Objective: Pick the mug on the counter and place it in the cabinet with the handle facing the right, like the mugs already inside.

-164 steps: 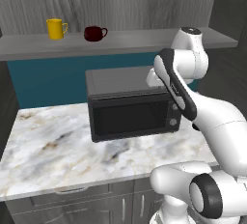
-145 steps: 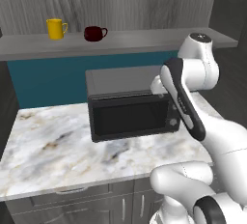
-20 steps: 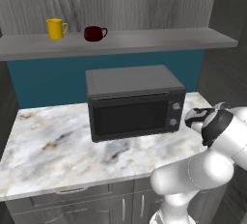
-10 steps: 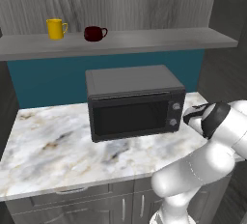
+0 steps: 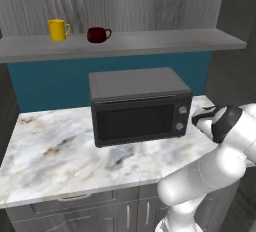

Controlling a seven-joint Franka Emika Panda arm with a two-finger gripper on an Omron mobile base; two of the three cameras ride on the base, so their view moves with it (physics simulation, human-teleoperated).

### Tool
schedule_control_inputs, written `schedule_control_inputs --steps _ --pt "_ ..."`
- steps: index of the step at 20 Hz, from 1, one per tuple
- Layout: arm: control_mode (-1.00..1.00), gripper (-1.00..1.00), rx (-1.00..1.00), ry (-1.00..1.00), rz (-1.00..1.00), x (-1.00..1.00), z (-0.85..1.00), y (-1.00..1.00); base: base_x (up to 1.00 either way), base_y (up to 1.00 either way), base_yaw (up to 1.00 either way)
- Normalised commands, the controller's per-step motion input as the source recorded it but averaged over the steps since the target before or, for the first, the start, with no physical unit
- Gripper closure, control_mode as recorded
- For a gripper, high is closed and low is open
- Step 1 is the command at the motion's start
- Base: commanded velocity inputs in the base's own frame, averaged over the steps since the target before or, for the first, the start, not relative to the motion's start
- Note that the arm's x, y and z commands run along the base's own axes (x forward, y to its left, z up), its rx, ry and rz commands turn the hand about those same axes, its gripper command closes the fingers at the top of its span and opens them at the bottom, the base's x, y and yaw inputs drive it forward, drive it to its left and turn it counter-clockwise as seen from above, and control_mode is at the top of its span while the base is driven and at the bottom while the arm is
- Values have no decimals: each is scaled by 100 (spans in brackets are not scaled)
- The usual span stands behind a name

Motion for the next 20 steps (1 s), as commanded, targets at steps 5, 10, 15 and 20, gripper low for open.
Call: schedule_control_inputs --steps 5,10,15,20 --pt "-100 100 0 -5 0 -22 32 2 0 0 0" --pt "-100 100 0 -4 0 -13 47 4 0 0 0" --pt "-100 100 0 -2 2 -5 58 6 0 0 0" --pt "-100 100 1 0 1 -5 62 8 0 0 0"
